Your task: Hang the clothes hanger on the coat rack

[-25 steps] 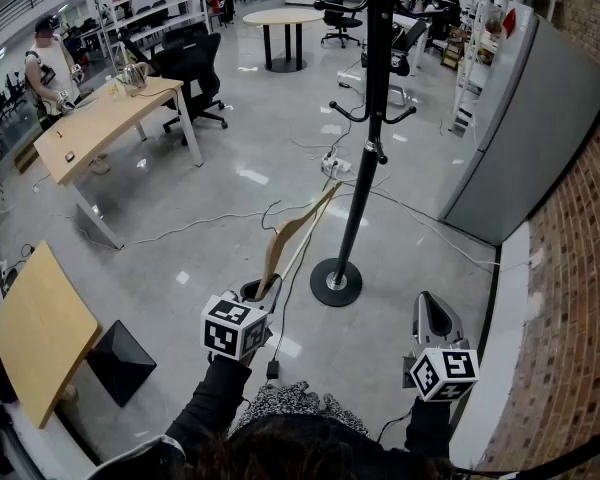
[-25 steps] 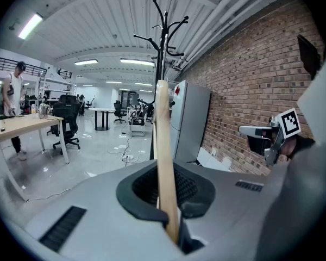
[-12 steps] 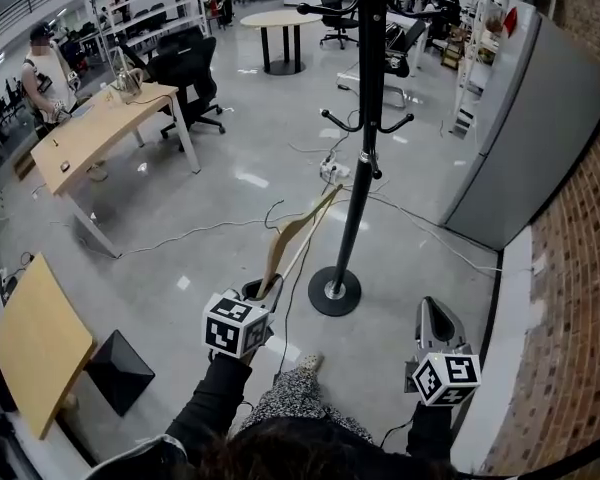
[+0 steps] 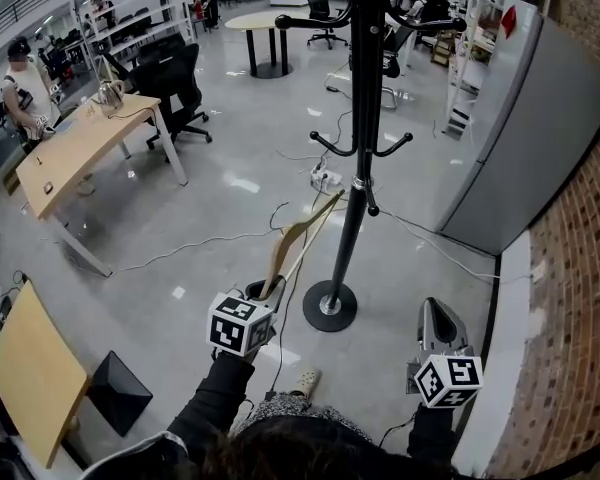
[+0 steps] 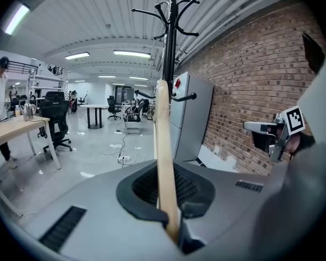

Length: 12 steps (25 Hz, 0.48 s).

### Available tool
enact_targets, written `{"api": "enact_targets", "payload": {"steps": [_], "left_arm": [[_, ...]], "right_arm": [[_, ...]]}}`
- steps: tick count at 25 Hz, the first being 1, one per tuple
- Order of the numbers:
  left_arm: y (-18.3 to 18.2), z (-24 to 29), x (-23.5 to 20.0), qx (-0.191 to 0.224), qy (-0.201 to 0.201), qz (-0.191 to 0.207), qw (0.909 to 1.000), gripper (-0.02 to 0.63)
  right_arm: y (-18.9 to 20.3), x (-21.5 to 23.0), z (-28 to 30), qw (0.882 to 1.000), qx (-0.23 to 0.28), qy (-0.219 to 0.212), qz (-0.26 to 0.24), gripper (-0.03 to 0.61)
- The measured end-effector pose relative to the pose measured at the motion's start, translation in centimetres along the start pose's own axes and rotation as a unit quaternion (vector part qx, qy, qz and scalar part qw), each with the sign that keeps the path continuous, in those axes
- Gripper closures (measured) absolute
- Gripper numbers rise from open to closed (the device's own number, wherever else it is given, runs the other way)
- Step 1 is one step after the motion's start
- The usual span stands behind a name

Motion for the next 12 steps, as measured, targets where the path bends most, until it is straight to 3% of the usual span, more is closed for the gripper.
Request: {"api": "enact_targets", "payload": {"steps": [12], "left_arm": [[-6.8, 7.3, -3.4, -0.001, 0.023, 0.025, 0.9994, 0.608]], "right_arm": [[-2.5, 2.6, 5.3, 1.0, -0.007, 0.028, 0.006, 0.569]]}}
Point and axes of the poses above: the fingertips, and each gripper's own axes: z forward along the fingers, x to its right, y out of its underside, the point moved 4 cm from there along -z, backward along the fingers, and after that the axes turned 9 degrees about -x, right-handed, at the moved point
